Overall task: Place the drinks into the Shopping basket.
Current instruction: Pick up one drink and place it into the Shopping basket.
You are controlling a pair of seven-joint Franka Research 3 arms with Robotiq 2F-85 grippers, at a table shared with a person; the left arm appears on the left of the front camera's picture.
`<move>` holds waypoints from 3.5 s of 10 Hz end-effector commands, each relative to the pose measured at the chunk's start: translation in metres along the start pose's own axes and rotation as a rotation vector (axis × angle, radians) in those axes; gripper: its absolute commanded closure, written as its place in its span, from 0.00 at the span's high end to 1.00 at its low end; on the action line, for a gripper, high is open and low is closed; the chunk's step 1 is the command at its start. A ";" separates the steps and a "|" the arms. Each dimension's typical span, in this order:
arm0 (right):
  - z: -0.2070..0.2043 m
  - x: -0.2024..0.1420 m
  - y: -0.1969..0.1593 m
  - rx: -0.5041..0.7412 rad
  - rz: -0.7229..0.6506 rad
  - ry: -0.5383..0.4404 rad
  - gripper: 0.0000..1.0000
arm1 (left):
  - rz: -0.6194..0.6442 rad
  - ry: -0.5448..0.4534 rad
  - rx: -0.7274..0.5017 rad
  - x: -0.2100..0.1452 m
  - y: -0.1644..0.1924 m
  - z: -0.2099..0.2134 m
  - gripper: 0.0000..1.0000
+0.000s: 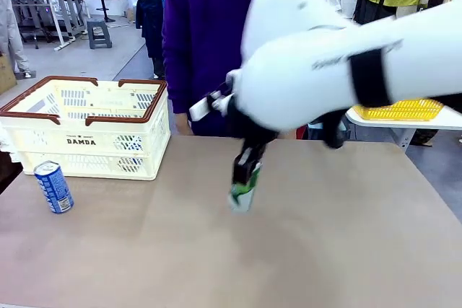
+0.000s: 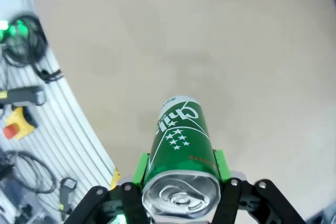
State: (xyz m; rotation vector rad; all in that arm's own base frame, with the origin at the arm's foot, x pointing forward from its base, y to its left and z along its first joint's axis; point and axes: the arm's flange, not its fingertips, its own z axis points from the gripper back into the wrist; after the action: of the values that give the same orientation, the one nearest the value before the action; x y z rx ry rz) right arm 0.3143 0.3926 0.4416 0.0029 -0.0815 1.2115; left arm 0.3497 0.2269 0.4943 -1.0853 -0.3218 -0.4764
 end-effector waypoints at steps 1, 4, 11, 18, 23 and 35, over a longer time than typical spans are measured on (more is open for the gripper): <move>-0.015 0.023 -0.001 0.004 0.102 -0.016 0.00 | 0.002 0.001 0.004 -0.003 -0.001 -0.001 1.00; -0.044 0.037 0.009 0.038 0.125 -0.037 0.00 | 0.002 0.001 0.004 -0.003 -0.001 -0.001 1.00; -0.063 0.050 -0.006 0.058 0.073 0.005 1.00 | 0.002 0.001 0.004 -0.003 -0.001 -0.001 1.00; 0.093 -0.031 -0.095 0.231 -0.278 -0.090 1.00 | 0.002 0.001 0.004 -0.003 -0.001 -0.001 1.00; 0.128 -0.337 -0.298 0.856 -1.028 -0.796 0.80 | 0.002 0.001 0.004 -0.003 -0.001 -0.001 1.00; 0.035 -0.614 -0.309 1.056 -1.254 -0.861 0.80 | 0.002 0.001 0.004 -0.003 -0.001 -0.001 1.00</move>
State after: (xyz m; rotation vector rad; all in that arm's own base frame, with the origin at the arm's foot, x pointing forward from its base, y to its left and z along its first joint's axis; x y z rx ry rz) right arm 0.3897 -0.2886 0.4539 1.3199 -0.1349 -0.1898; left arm 0.3491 0.2277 0.4938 -1.0849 -0.3222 -0.4734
